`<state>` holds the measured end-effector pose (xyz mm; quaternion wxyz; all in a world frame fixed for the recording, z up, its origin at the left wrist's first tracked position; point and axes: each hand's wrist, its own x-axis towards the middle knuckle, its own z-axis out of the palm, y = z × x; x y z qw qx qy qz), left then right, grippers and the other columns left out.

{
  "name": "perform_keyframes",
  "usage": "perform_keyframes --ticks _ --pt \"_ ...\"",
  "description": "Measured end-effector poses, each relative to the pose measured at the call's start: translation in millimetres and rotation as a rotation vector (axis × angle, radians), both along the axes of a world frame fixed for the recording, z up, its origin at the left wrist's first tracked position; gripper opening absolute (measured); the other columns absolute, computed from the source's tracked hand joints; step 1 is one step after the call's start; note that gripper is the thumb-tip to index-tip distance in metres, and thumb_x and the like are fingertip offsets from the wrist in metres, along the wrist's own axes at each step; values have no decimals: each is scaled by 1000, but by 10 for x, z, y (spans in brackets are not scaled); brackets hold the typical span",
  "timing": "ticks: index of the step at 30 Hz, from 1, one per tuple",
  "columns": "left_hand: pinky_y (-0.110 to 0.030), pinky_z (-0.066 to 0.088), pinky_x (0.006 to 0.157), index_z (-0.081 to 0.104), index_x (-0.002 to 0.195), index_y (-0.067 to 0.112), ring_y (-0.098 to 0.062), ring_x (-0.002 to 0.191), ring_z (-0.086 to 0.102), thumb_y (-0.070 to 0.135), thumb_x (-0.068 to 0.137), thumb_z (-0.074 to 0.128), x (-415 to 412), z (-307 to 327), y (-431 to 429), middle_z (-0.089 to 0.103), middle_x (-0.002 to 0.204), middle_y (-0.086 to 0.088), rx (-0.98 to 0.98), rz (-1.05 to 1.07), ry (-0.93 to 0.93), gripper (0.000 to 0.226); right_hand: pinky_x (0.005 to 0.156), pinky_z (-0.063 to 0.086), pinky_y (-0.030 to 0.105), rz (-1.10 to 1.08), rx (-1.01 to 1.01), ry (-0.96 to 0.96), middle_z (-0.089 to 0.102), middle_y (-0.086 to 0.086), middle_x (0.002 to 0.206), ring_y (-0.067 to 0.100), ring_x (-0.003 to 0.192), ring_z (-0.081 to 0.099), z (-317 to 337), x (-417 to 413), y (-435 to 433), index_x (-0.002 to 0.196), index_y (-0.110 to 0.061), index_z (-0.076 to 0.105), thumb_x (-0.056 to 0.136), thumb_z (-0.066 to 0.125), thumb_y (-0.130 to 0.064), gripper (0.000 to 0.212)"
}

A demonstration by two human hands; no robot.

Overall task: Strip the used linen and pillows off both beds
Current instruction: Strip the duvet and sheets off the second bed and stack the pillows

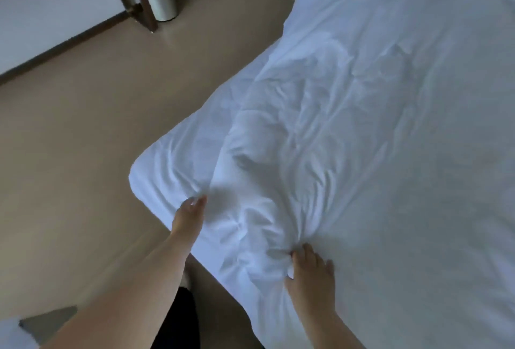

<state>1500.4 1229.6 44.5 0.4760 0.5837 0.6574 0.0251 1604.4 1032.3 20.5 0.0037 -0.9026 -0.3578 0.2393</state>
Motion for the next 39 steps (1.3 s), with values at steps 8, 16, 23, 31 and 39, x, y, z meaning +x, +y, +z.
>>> perform_keyframes --ticks 8,16,23,31,39 --pt "-39 40 99 56 117 3 -37 119 50 45 92 46 705 -60 1104 57 124 -20 -40 -238 -138 50 90 37 21 -473 120 82 56 -5 130 16 119 51 359 -62 123 132 -27 45 97 37 -27 36" --pt "-26 49 76 56 120 2 -16 85 61 16 84 64 1096 474 812 60 104 -7 -5 -397 -447 39 58 51 18 -538 402 -233 75 -5 86 8 81 66 802 -594 30 92 -10 74 65 40 -25 46" --pt "-1 36 59 64 110 -1 14 65 60 18 79 67 406 1385 1427 64 84 -5 627 -602 -354 37 83 40 25 -333 439 -313 75 0 85 10 92 55 855 -902 182 82 -6 76 65 45 -20 37" --pt "-32 36 99 30 143 18 -25 125 43 19 97 39 157 227 1064 43 138 -7 542 -1398 310 48 101 37 19 -280 -52 -65 53 -9 130 6 118 54 383 -698 434 121 -9 60 87 42 -10 39" --pt "-36 40 98 64 113 10 -30 114 53 21 95 45 237 369 2002 57 126 -12 340 -662 23 28 112 23 34 -470 -108 -8 41 -4 140 16 131 39 387 -675 708 127 -20 41 79 40 -45 55"
